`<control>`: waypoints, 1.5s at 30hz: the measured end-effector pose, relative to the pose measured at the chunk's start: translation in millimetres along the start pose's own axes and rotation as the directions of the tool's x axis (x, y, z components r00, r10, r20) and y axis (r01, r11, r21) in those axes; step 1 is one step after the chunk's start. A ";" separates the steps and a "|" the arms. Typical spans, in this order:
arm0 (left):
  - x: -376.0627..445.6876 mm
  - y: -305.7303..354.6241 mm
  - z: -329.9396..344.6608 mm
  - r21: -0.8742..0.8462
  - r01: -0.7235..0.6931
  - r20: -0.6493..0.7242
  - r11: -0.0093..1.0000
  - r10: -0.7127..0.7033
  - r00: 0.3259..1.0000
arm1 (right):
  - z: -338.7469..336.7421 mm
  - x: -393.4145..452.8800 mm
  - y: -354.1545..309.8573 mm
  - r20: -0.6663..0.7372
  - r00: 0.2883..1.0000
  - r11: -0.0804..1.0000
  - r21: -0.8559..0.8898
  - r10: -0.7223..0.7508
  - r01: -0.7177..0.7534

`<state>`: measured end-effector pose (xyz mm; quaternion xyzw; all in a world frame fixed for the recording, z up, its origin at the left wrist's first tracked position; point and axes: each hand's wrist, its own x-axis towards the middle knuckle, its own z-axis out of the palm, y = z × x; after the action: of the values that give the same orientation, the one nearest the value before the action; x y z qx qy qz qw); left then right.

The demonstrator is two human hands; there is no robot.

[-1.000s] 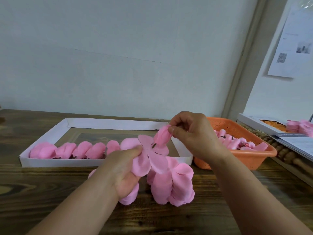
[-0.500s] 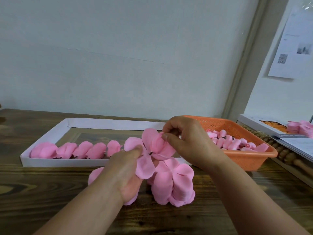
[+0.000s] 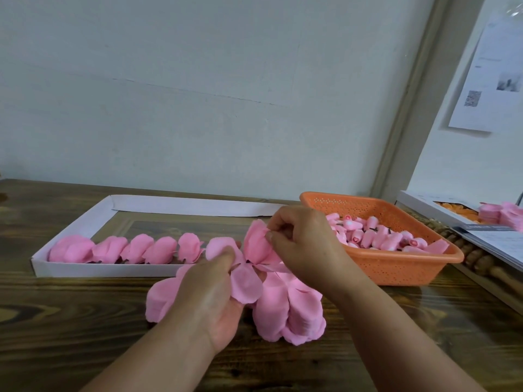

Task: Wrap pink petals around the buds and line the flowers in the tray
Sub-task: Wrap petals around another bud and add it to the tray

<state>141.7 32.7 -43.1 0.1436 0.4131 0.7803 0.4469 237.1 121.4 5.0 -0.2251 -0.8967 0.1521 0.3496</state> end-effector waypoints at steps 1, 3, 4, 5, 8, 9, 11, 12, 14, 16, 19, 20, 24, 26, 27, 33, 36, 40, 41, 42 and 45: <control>0.5 -1.0 -0.7 0.033 -0.017 0.013 0.999 0.017 1.000 | 0.2 0.7 -0.3 0.004 1.000 1.000 -0.001 0.022 -0.022; -1.5 -1.1 -0.3 0.102 -0.030 0.063 0.994 0.024 0.998 | 0.3 2.0 -2.4 0.025 0.999 0.999 -0.019 0.044 -0.044; -2.2 -1.4 -0.2 0.116 -0.022 0.076 0.993 0.013 0.997 | 0.3 2.7 -4.1 0.044 0.998 0.998 -0.033 0.047 -0.045; -2.9 -1.6 0.1 0.121 -0.006 0.084 0.993 -0.005 0.996 | 0.3 3.6 -6.1 0.071 0.996 0.998 -0.047 0.047 -0.044; -1.2 -4.7 -2.9 0.105 0.031 0.017 0.994 -0.033 0.999 | -0.4 7.0 -11.4 0.157 0.986 0.994 -0.097 0.056 -0.042; 0.2 -5.2 -3.9 0.115 0.034 -0.017 0.993 -0.033 0.999 | -0.8 8.2 -12.6 0.177 0.982 0.993 -0.106 0.061 -0.043; 0.1 -5.0 -3.2 0.125 0.044 -0.052 0.991 -0.037 0.998 | -1.4 10.1 -14.0 0.197 0.978 0.993 -0.110 0.065 -0.044; -0.4 -4.0 -2.6 0.124 0.048 -0.061 0.991 -0.041 0.997 | -1.8 10.8 -14.3 0.197 0.978 0.994 -0.102 0.069 -0.050; -1.1 -2.8 -2.3 0.137 0.055 -0.060 0.989 -0.047 0.997 | -3.3 12.1 -13.4 0.194 0.977 0.995 -0.051 0.094 -0.085; 0.3 -3.2 -3.9 0.152 0.048 -0.054 0.987 -0.041 0.998 | -5.2 12.9 -11.2 0.201 0.971 0.991 0.011 0.127 -0.132; 2.7 -2.3 -5.9 0.174 0.029 -0.034 0.984 -0.023 0.999 | -4.5 12.6 -8.8 0.193 0.973 0.990 0.037 0.128 -0.137; 2.3 -1.2 -5.6 0.201 0.010 -0.026 0.979 -0.005 1.000 | -3.3 11.9 -8.3 0.181 0.976 0.990 0.036 0.124 -0.133; -0.9 -0.4 -3.4 0.347 -0.078 0.030 0.934 0.072 0.997 | 0.1 9.5 -4.0 0.119 0.983 0.989 0.038 0.138 -0.144; -4.3 -0.8 -2.0 0.382 -0.078 -0.012 0.921 0.089 0.996 | 1.2 8.1 -2.7 0.115 0.984 0.990 0.023 0.137 -0.140; -4.2 -1.0 -2.2 0.385 -0.068 -0.041 0.921 0.091 0.995 | 2.2 6.8 -2.8 0.123 0.984 0.992 0.010 0.126 -0.128; 1.2 4.5 -2.8 0.407 0.006 -0.198 0.914 0.082 0.977 | 1.4 -1.9 -7.0 0.180 0.982 0.997 -0.032 -0.058 0.064; -2.3 7.1 -2.6 0.407 -0.049 -0.142 0.912 0.117 0.983 | -0.9 -2.7 -9.8 0.228 0.963 0.986 -0.053 -0.141 0.157; -4.3 8.4 -1.6 0.391 -0.049 -0.085 0.919 0.089 0.992 | -2.7 -1.8 -13.3 0.293 0.936 0.967 -0.099 -0.196 0.233; -4.5 8.5 -1.9 0.397 -0.053 -0.067 0.916 0.086 0.994 | -2.8 -1.5 -13.9 0.307 0.931 0.963 -0.116 -0.199 0.244; -5.5 9.0 -1.8 0.413 -0.057 -0.052 0.909 0.085 0.995 | -2.8 -1.1 -14.4 0.318 0.927 0.960 -0.127 -0.200 0.251; -7.0 6.5 -2.2 0.472 -0.079 -0.009 0.878 0.095 0.995 | -3.6 0.7 -15.2 0.349 0.918 0.959 -0.136 -0.189 0.249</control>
<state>140.6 24.1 -38.4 0.2539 0.5906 0.6780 0.3563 234.6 109.3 14.5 -0.1245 -0.9722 0.0669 0.1865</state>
